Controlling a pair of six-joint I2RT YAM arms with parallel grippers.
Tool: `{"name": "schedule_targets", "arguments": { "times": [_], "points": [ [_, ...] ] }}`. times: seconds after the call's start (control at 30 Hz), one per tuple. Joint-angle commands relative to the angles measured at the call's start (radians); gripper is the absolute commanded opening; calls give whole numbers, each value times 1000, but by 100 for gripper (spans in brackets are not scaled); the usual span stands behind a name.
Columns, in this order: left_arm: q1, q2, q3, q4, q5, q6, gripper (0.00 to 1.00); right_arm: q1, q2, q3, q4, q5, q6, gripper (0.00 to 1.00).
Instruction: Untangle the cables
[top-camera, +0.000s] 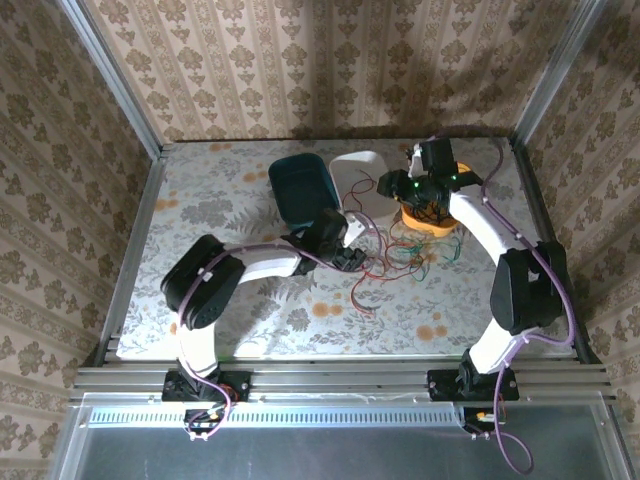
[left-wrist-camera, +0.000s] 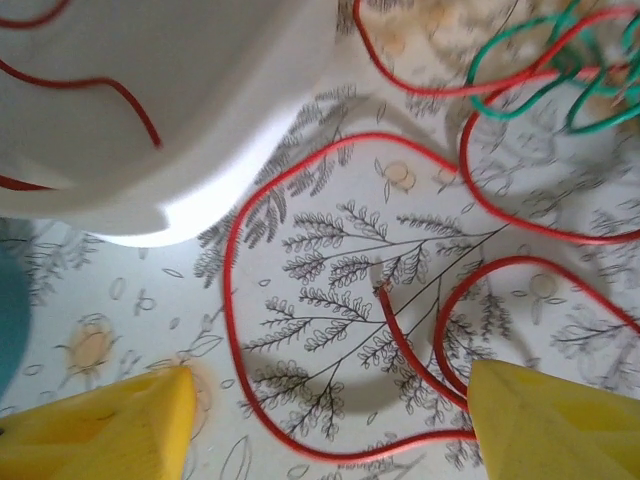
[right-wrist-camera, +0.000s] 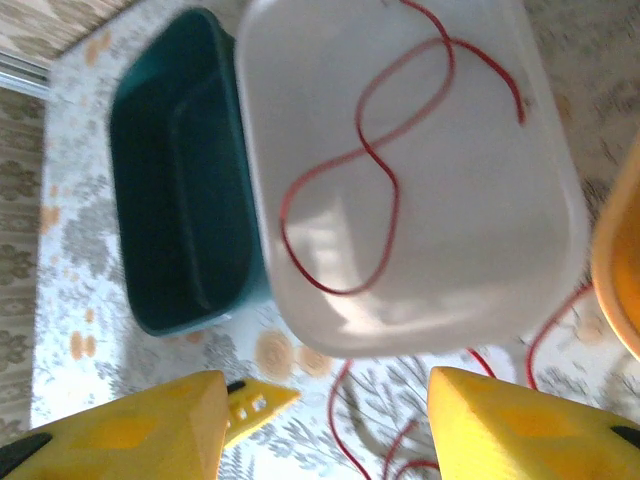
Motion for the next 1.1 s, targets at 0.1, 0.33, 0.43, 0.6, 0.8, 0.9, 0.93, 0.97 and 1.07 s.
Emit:
{"name": "schedule_targets", "arguments": {
  "times": [0.1,0.33,0.43,0.6,0.8,0.9,0.93,0.97,1.07],
  "points": [
    [-11,63,83,-48,-313,30,72,-4,-77,-70,-32,58,-40,57],
    [19,111,112,-145,-286,-24,70,-3,-86,-93,-20,40,-39,56],
    [23,142,142,-206,-243,-28,67,-4,-84,-88,-15,40,-35,56],
    [25,158,151,-258,-186,-13,45,-4,-87,-77,-10,42,-34,56],
    [27,106,88,-211,-95,12,0,-5,-89,-93,14,45,-11,56],
    [29,28,26,-138,-54,33,0,-5,-90,-105,24,56,3,56],
    [29,-8,3,-108,-40,41,0,-5,-90,-108,28,59,7,56],
    [29,-47,-19,-78,-25,50,0,-6,-88,-112,31,63,12,56],
    [36,-162,-61,-8,10,67,0,-11,-87,-119,39,68,25,56]
  ]
}}
